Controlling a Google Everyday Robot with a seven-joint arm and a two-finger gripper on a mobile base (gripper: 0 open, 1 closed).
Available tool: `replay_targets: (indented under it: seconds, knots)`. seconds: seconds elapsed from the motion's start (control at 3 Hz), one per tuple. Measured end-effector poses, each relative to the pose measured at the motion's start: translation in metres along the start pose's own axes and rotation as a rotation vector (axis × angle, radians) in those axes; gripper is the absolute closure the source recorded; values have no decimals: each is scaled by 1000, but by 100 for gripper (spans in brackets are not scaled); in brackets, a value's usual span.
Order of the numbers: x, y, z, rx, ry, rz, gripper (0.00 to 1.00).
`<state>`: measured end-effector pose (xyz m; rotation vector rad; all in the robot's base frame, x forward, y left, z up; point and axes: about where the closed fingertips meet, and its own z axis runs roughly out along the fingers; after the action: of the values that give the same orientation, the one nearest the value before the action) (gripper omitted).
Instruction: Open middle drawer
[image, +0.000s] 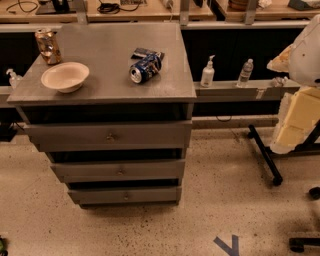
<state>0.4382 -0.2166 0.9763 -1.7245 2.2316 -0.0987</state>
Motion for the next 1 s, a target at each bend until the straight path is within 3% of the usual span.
replay_targets:
  seconds: [0.33,0.67,1.0]
  knots:
    - [-2,-1,0,4,-4,-1,0]
    - [-39,-6,43,16,-83,-43,0]
    - [-137,13,149,-63,-216,-233,0]
